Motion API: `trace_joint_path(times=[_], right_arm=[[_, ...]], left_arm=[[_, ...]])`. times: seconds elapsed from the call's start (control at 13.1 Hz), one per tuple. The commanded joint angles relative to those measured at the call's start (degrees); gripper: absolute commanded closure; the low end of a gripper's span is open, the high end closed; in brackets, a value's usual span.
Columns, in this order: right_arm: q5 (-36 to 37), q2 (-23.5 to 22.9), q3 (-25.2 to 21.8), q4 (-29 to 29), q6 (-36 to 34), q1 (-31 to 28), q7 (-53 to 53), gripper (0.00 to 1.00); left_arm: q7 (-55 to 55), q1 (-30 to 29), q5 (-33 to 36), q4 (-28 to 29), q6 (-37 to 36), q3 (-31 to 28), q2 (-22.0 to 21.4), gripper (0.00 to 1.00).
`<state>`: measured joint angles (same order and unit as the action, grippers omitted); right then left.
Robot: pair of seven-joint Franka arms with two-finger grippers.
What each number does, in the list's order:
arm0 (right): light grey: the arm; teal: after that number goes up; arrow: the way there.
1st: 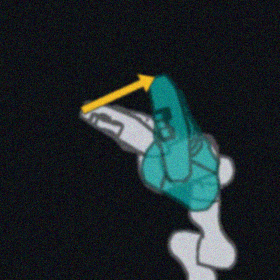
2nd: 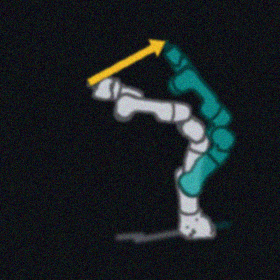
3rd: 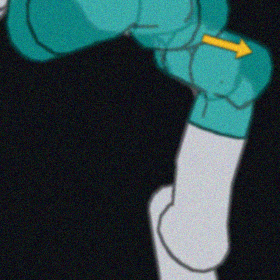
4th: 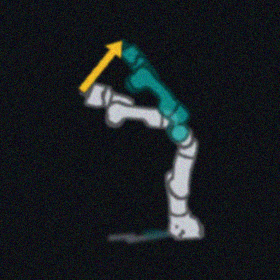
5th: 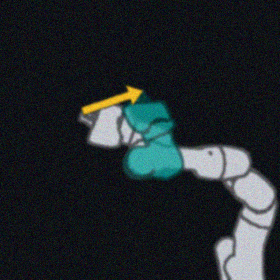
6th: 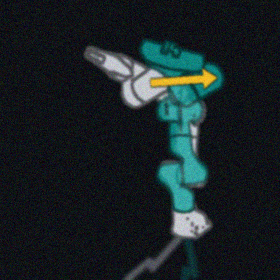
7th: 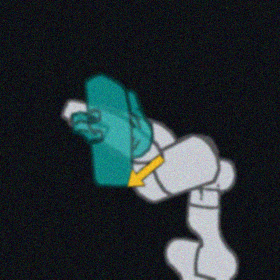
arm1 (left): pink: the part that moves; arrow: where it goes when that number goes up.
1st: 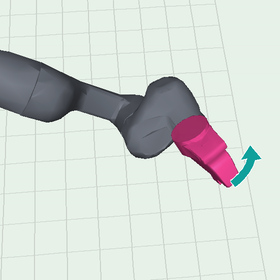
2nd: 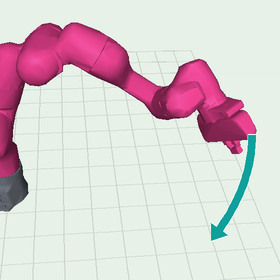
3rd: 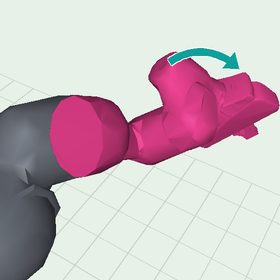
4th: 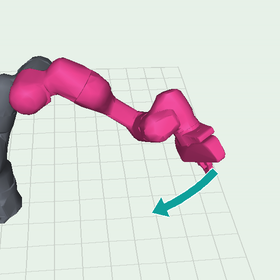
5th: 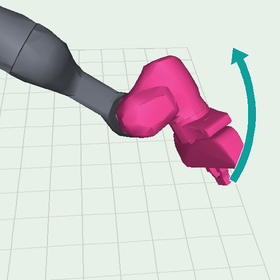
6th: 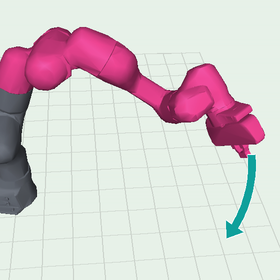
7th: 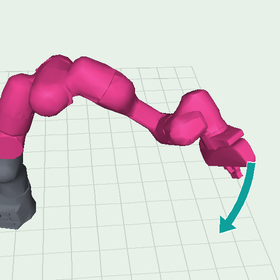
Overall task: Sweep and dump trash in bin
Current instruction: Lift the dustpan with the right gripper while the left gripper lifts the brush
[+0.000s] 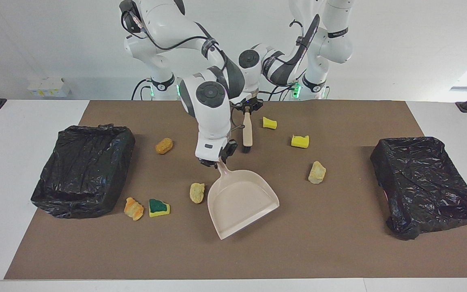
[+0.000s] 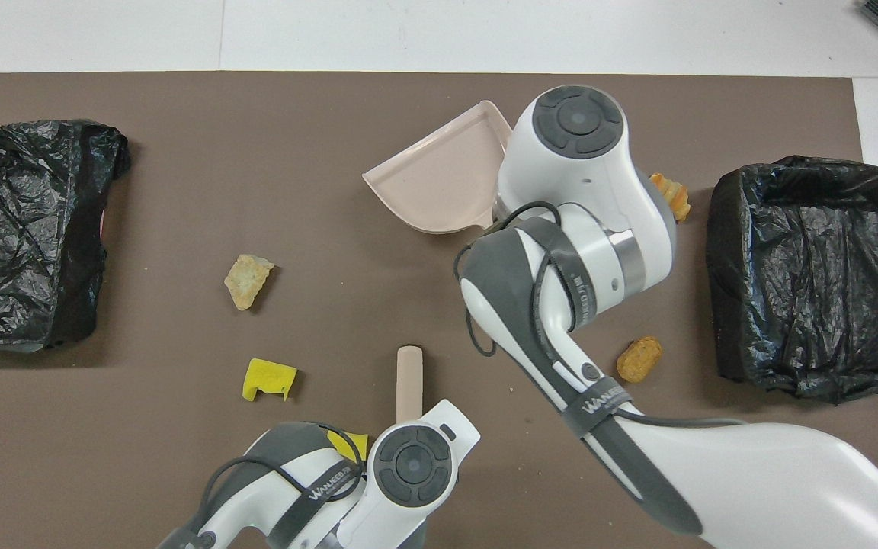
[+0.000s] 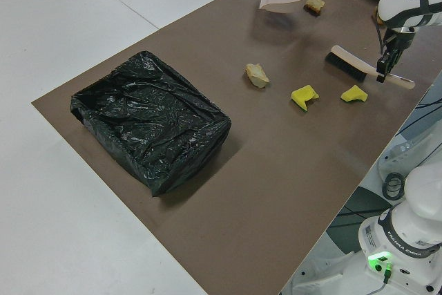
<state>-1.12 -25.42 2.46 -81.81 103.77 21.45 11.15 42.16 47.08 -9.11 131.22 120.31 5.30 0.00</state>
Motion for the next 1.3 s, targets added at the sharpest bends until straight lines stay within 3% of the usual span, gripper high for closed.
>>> trace_joint_path(times=[0.0,0.46,0.61,0.84,0.99,1.22], right_arm=[[-0.7,4.7,0.8,-2.8,-4.5,-4.3,13.4,1.0],[0.3,7.5,0.7,-2.8,-13.2,-8.3,45.8,1.0],[3.5,9.5,0.8,-6.1,-13.2,-7.3,47.7,1.0],[9.2,14.9,0.8,-18.1,-5.2,-3.6,47.6,1.0],[10.3,18.1,0.8,-25.6,1.8,-3.1,48.1,1.0],[12.9,18.7,0.8,-28.8,7.1,-2.0,50.1,1.0]], left_arm=[[0.0,-4.0,0.7,-1.6,-5.4,-0.3,-3.0,1.0],[0.1,-12.2,9.3,-3.3,-8.2,-0.3,-3.3,1.0],[0.3,-15.0,10.9,-3.2,-10.5,-0.3,-3.3,1.0],[-0.3,-21.8,18.1,-3.6,-9.9,-0.2,-3.1,1.0],[-1.5,-28.4,19.5,-4.4,-9.8,-0.2,-2.6,1.0],[-4.5,-34.9,19.6,-3.7,-6.4,-0.1,-2.2,1.0]])
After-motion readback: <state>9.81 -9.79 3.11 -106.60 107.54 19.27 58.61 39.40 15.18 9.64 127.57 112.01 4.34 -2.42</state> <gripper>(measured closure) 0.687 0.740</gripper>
